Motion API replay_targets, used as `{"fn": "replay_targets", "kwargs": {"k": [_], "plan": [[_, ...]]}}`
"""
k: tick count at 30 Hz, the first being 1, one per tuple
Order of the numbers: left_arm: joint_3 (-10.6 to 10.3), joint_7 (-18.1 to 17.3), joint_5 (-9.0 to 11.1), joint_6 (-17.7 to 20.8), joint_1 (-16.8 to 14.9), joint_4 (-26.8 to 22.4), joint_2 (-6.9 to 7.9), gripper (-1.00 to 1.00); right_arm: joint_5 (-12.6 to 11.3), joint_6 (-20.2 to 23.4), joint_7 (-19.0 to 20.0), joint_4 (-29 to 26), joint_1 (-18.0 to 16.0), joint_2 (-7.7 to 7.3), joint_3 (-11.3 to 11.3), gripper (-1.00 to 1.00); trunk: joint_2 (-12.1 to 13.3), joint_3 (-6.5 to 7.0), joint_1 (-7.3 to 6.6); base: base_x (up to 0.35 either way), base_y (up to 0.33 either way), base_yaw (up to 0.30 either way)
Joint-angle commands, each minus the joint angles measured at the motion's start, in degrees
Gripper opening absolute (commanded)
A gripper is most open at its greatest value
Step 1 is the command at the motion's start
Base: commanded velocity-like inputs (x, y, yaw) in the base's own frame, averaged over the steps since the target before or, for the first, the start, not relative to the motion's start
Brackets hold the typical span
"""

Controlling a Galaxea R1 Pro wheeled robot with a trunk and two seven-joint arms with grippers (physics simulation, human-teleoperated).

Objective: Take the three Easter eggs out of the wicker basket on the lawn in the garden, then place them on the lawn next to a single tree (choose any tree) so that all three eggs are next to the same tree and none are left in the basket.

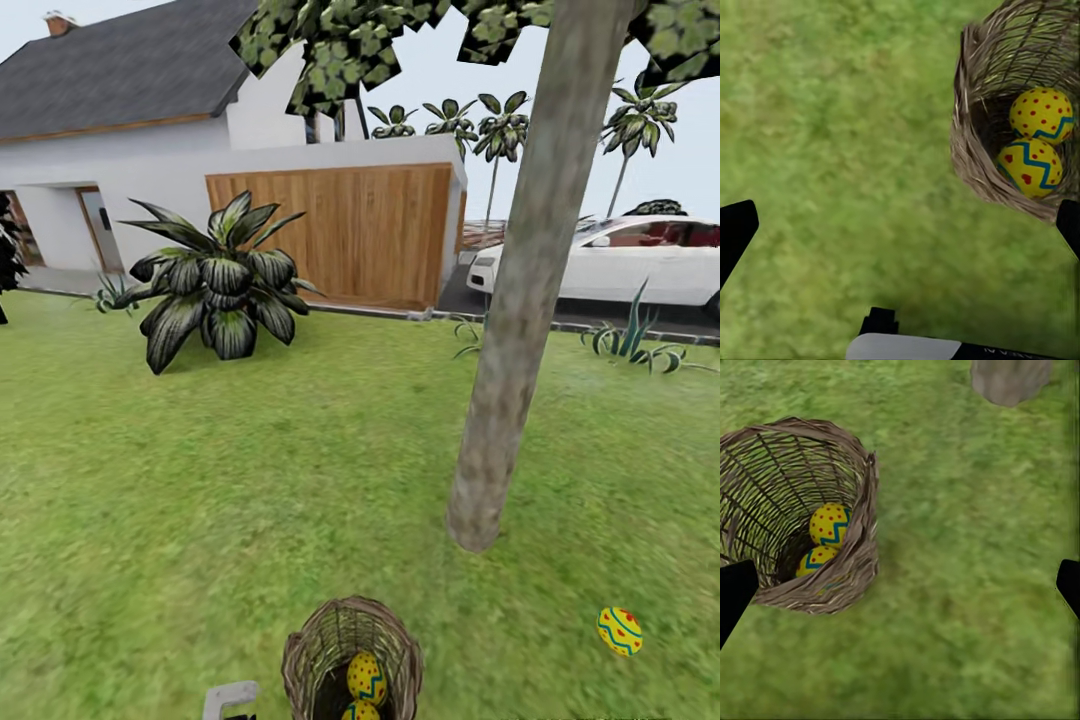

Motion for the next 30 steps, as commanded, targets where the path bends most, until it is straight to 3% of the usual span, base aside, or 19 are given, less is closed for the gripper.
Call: {"fn": "replay_targets", "kwargs": {"k": [1, 14, 30], "plan": [[-0.5, 0.3, 0.5, -0.1, 0.0, -0.1, 0.04, 1.0, -0.1, -0.2, 0.3, 0.1, -0.1, 0.02, -0.3, 1.0, -0.1, -0.07, 0.05, 0.137, -0.128, -0.237], [-0.7, 0.3, 0.4, -0.7, 0.0, -0.1, 0.04, 1.0, -0.1, -0.2, 0.3, 0.1, -0.1, 0.04, -0.3, 1.0, -0.1, 0.68, 0.05, 0.155, -0.149, -0.224], [-0.8, 0.6, 0.5, -1.2, 0.0, -0.6, -0.04, 1.0, 0.0, -0.2, 0.2, 0.1, -0.1, 0.09, -0.3, 1.0, -0.1, 0.79, 0.05, 0.016, -0.016, -0.027]]}}
